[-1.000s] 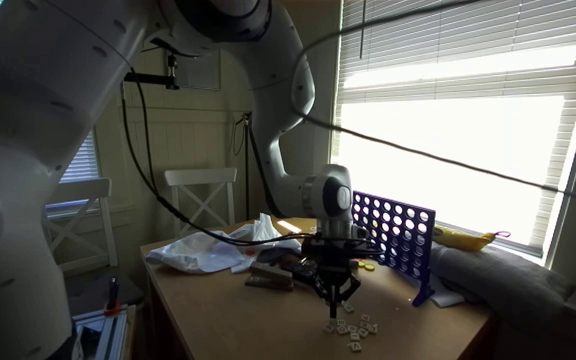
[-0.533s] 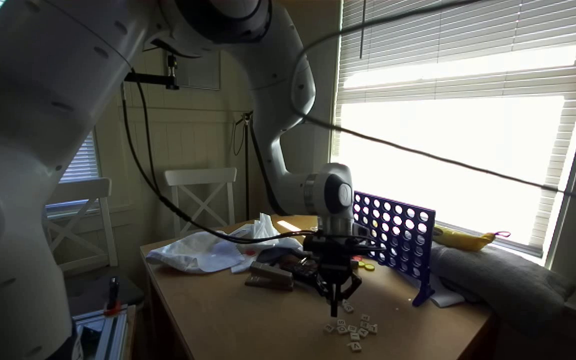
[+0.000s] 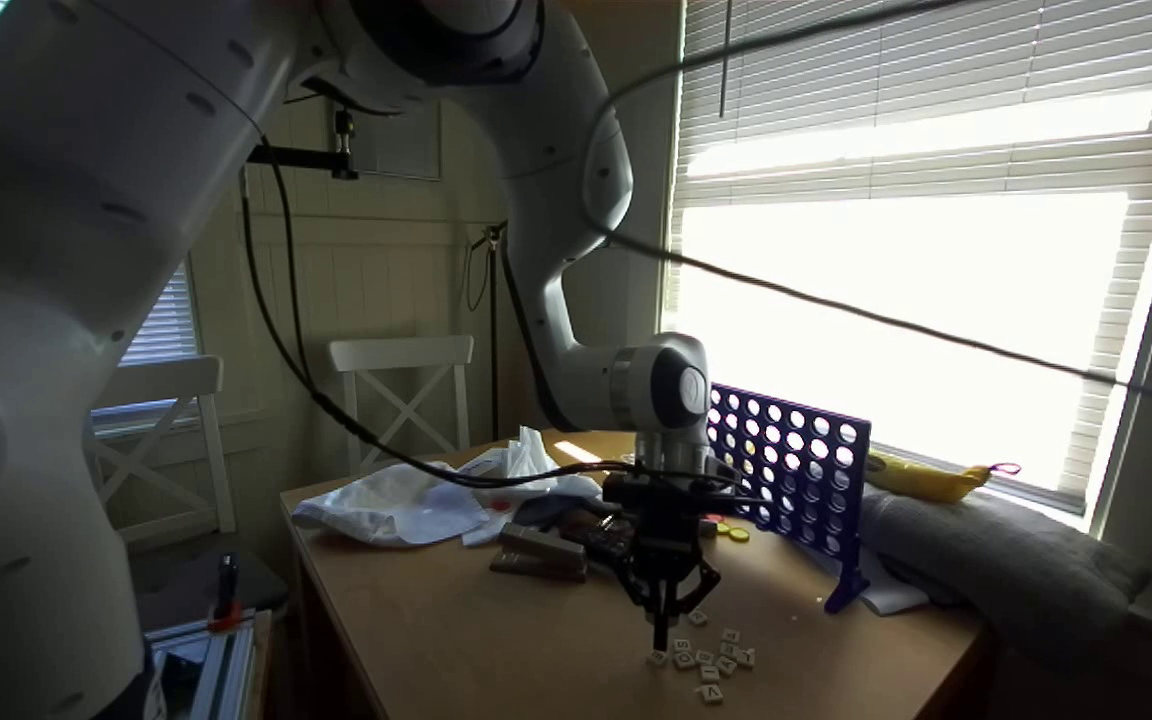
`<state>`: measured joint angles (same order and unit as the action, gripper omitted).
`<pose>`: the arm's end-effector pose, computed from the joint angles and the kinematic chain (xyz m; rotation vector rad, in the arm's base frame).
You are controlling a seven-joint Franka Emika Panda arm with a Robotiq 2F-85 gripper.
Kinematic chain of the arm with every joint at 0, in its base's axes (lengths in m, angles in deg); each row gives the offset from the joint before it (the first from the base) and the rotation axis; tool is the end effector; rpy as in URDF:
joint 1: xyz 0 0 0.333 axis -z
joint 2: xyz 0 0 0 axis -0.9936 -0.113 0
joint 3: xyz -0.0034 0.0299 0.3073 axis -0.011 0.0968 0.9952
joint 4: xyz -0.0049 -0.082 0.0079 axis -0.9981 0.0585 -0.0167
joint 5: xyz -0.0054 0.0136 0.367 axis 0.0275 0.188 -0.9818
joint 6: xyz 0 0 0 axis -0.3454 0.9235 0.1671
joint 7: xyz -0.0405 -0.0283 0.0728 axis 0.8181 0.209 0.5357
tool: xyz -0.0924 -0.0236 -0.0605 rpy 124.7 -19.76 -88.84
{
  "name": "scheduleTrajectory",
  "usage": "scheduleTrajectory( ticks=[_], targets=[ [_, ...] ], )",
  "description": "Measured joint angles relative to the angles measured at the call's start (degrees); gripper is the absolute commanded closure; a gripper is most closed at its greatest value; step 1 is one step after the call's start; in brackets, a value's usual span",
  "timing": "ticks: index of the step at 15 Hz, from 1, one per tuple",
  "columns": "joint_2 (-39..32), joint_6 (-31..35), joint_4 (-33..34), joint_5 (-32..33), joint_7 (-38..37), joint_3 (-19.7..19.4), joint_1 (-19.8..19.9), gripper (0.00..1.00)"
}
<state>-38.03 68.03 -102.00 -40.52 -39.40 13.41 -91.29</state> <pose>0.5192 0.0919 0.1418 2.6148 1.1446 -0.5116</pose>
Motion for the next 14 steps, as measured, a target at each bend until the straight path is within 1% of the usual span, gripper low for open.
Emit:
scheduleTrajectory(
  ticks=[6, 14],
  targets=[
    [-0.1, -2.4, 0.0, -0.2, 0.0, 0.0, 0.2, 1.0],
    [-0.8, -2.3, 0.0, -0.5, 0.0, 0.1, 0.4, 1.0]
  ],
)
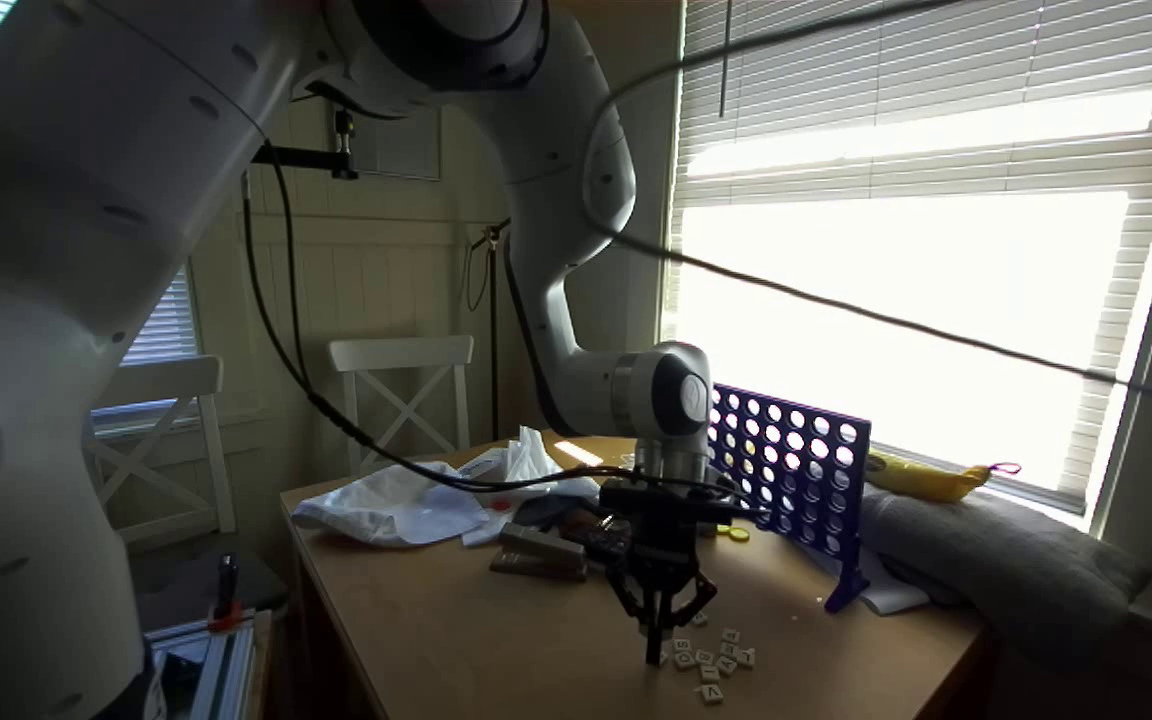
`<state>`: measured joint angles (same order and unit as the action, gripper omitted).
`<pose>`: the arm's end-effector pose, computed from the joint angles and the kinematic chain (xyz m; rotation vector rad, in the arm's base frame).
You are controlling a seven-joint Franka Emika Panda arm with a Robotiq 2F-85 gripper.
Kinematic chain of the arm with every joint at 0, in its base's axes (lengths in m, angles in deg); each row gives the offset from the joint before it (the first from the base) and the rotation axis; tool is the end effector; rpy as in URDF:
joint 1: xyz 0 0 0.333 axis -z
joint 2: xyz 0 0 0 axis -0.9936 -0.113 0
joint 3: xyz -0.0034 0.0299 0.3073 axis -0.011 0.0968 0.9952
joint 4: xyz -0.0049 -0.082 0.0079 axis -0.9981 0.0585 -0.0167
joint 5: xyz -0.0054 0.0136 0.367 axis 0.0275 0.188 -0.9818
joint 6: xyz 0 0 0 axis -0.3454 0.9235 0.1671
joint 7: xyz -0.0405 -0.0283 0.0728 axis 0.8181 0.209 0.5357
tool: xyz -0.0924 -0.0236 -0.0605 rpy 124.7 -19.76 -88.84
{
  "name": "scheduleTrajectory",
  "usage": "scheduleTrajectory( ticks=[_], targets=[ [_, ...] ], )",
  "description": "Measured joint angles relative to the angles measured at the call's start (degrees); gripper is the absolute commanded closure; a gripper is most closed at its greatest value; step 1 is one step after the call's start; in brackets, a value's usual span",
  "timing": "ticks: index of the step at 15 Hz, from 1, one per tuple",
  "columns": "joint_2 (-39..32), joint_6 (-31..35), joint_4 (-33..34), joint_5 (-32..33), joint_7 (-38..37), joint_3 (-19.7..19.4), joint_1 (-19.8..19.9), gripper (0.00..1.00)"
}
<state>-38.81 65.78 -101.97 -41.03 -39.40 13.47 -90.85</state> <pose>0.5128 0.0852 0.1335 2.6155 1.1211 -0.5872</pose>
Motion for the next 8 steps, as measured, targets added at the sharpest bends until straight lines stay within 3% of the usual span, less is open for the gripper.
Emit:
scheduleTrajectory(
  ticks=[8],
  targets=[
    [-0.1, 0.2, 0.2, -0.1, 0.0, 0.1, 0.5, 1.0]
  ],
)
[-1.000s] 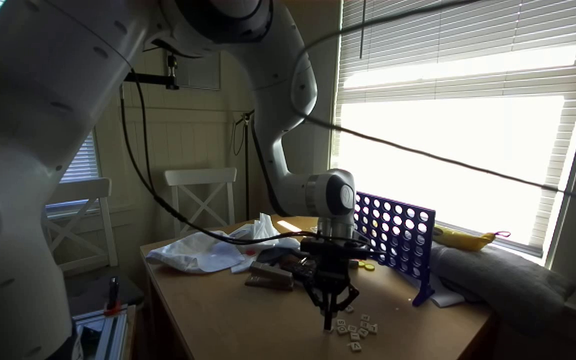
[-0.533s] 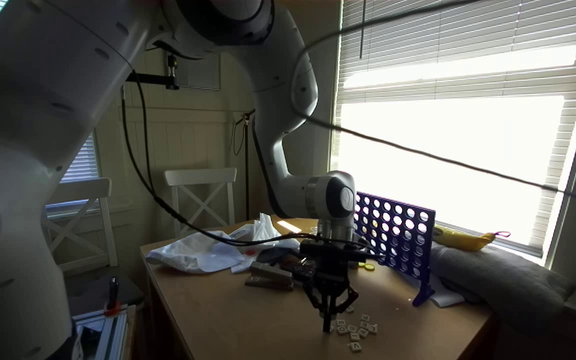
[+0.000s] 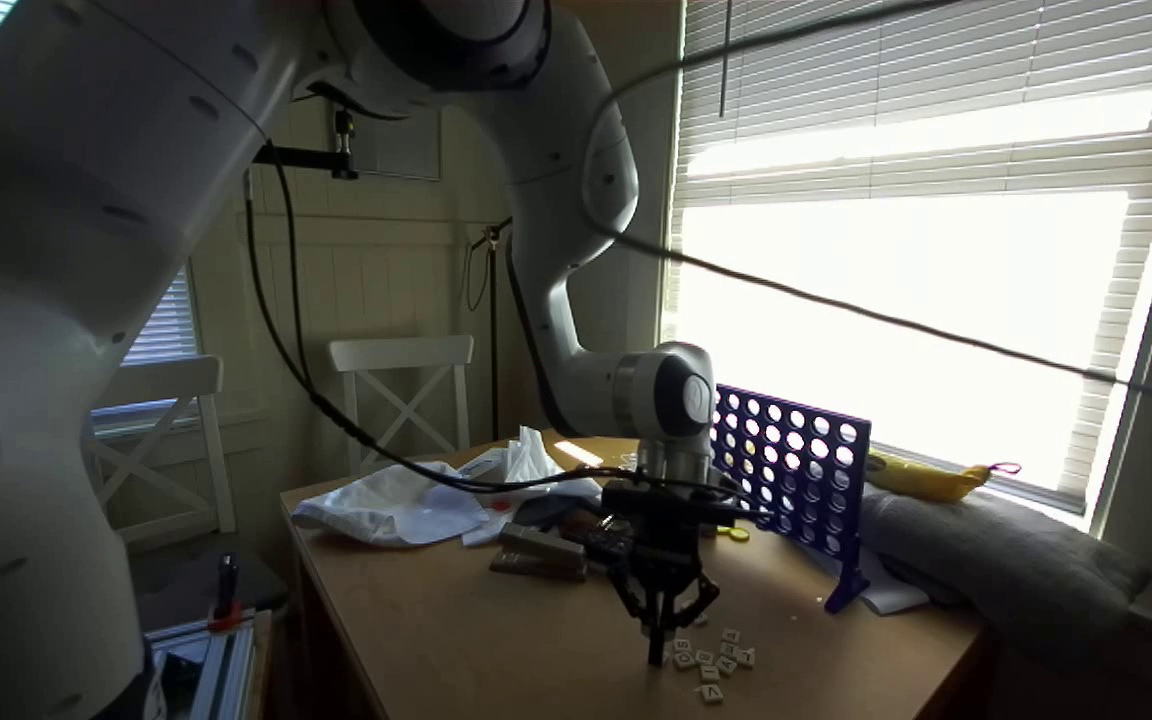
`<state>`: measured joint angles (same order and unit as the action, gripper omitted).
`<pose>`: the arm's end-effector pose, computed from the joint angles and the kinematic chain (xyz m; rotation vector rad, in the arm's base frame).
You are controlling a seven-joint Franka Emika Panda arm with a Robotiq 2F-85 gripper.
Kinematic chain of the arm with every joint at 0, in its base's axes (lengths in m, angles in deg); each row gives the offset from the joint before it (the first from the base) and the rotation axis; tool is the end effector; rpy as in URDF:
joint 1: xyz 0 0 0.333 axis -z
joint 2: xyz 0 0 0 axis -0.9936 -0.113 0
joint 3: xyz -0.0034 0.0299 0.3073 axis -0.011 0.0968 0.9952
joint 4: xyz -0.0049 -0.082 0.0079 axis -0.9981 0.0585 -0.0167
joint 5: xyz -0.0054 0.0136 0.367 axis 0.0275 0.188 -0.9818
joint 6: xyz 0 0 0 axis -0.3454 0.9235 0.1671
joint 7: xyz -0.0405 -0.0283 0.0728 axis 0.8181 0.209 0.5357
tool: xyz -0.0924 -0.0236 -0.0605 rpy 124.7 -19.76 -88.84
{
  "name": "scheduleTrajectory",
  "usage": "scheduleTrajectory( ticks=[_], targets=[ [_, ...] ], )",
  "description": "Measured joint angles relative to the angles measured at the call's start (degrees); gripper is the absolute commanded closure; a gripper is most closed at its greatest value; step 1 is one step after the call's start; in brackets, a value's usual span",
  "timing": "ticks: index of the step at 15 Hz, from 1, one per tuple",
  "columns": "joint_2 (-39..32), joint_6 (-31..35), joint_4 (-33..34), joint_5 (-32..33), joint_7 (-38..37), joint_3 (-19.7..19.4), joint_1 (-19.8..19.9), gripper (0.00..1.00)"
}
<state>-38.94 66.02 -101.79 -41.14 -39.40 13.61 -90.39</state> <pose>0.5146 0.0829 0.1333 2.6245 1.1139 -0.5813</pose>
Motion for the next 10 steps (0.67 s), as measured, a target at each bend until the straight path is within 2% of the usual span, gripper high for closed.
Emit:
scheduleTrajectory(
  ticks=[10],
  targets=[
    [-0.7, 0.3, 1.6, 0.0, 0.0, 0.4, 0.0, 1.0]
  ],
)
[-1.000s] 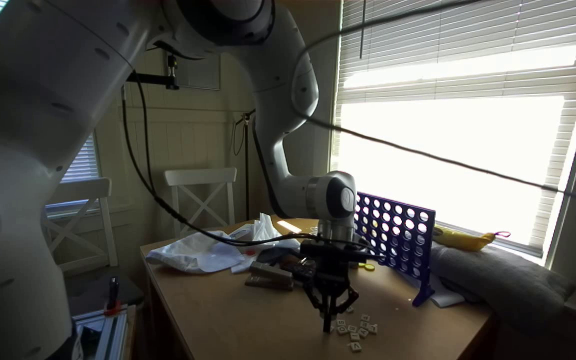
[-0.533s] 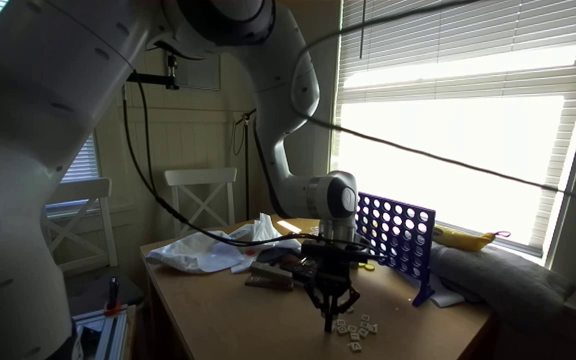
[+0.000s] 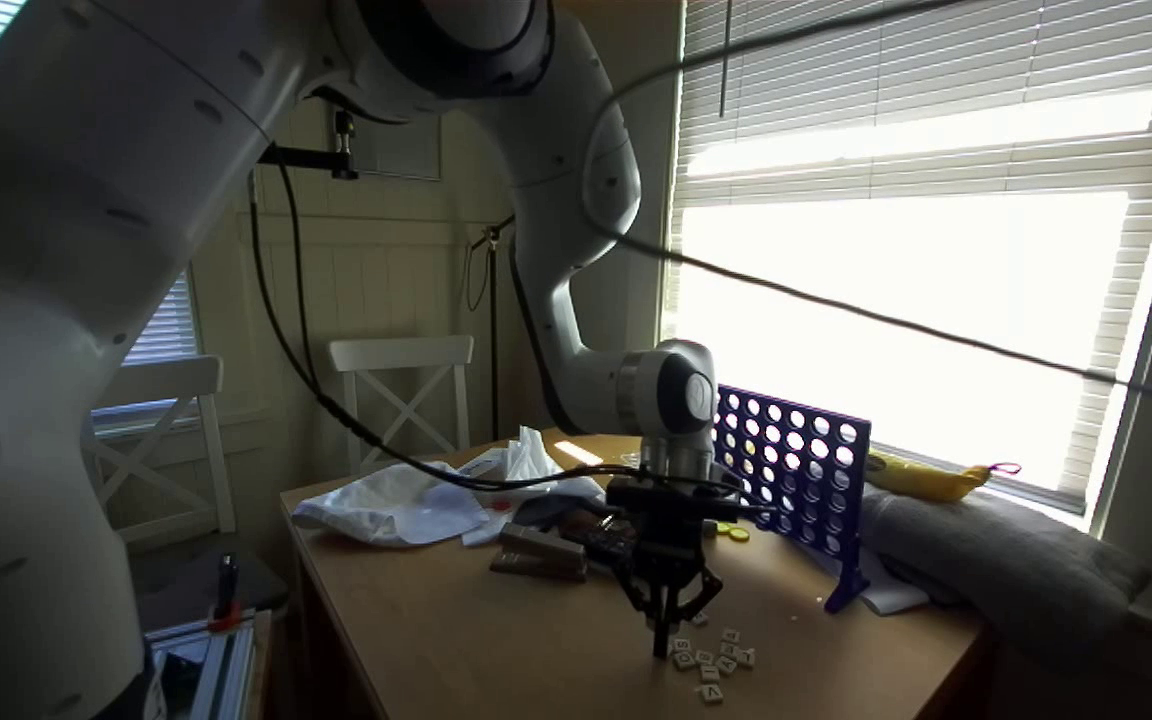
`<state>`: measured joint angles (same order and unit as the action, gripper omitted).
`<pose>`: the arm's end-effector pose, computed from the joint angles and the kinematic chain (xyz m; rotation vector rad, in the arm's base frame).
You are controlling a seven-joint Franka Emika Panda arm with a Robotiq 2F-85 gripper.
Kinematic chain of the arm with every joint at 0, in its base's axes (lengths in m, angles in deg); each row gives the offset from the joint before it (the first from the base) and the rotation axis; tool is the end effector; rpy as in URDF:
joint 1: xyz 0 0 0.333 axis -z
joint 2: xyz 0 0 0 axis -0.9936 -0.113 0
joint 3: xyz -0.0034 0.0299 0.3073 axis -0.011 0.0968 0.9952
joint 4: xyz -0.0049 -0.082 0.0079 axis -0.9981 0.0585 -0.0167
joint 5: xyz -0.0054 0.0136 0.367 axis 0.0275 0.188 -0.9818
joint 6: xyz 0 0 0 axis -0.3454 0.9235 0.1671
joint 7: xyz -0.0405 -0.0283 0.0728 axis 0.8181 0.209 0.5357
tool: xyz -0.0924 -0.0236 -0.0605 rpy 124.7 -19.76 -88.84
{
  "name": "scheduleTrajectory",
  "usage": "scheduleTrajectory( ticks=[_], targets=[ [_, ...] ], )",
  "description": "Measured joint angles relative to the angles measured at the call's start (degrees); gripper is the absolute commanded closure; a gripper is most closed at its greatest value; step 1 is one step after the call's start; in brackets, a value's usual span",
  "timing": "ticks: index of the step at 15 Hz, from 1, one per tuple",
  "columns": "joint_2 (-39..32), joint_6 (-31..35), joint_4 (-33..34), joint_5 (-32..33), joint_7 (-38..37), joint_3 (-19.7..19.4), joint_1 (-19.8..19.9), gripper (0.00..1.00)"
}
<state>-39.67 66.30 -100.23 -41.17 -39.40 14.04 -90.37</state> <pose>0.5230 0.0886 0.1347 2.6294 1.1212 -0.5518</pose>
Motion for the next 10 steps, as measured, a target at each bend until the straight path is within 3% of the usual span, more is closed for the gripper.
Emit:
scheduleTrajectory(
  ticks=[10],
  targets=[
    [-1.6, -0.1, 3.1, 0.0, 1.0, 0.4, 0.0, 1.0]
  ],
)
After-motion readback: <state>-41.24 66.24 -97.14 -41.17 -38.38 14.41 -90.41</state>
